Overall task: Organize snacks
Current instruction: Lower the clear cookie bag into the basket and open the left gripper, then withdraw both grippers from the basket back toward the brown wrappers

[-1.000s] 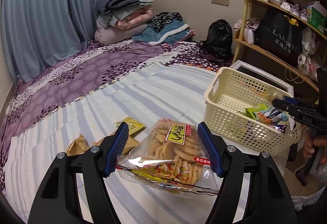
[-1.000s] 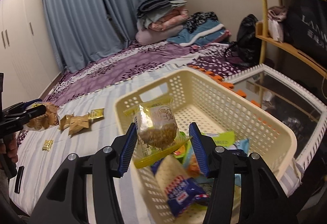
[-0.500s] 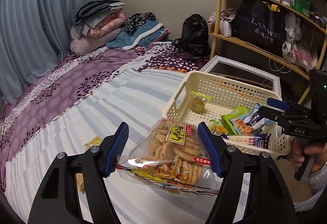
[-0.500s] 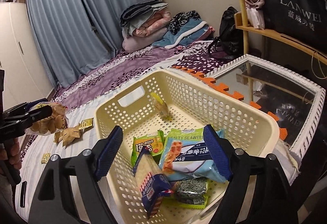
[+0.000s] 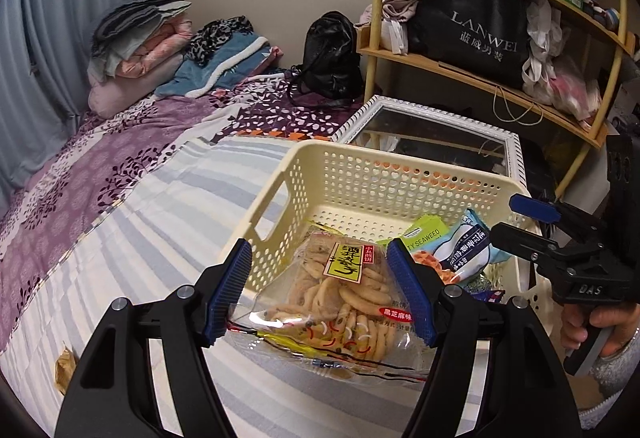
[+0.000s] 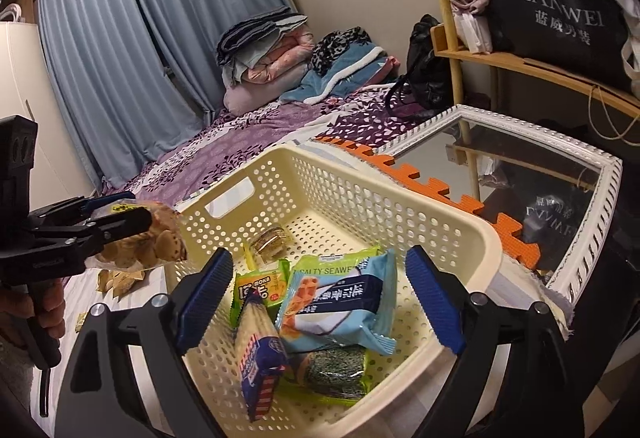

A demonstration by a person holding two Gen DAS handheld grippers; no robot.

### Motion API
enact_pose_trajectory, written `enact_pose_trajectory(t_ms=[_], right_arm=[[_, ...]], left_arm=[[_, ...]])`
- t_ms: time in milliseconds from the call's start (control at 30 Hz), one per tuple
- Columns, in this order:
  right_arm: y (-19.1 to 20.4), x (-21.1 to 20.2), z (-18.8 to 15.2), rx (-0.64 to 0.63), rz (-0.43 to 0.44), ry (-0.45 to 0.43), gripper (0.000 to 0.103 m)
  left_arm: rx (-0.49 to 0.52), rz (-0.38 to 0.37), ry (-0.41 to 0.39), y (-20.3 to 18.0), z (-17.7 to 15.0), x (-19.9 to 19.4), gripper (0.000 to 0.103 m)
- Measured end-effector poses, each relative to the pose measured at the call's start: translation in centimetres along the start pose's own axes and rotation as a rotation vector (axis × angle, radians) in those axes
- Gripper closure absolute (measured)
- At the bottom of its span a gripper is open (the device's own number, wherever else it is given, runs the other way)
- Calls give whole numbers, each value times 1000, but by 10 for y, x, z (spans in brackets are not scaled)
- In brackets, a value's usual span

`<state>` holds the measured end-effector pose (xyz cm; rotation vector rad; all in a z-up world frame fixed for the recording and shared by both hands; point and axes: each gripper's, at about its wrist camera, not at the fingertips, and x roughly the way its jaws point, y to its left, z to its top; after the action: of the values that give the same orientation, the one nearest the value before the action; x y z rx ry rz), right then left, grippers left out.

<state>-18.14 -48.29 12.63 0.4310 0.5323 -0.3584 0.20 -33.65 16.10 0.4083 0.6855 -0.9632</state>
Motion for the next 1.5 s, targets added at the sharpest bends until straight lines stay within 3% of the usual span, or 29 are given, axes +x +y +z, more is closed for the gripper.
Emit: enact_pose_trajectory(t_ms=[67, 100, 133, 167, 767, 1033, 1500], right_arm=[[-4, -1, 0, 11, -5, -2, 16], [-6, -1, 0, 17, -7, -4, 16], [-8, -1, 0, 20, -9, -6, 16], [-9, -2, 0, 25, -12, -9, 15], [9, -3, 6, -1, -8, -20, 14], [21, -7, 8, -12, -9, -30, 5], [45, -7, 11, -64, -6, -17, 5]], left_arm=[[3, 2, 3, -3, 3, 8, 30], [5, 10, 0, -4, 4, 10, 23], [5, 25, -7, -4, 4, 10, 10], [3, 43, -20, -3, 4, 9, 6], [-91, 103, -18, 31, -12, -9, 5], [-117, 138, -18, 42, -18, -20, 4], [-147, 253, -26, 63, -32, -37, 3]])
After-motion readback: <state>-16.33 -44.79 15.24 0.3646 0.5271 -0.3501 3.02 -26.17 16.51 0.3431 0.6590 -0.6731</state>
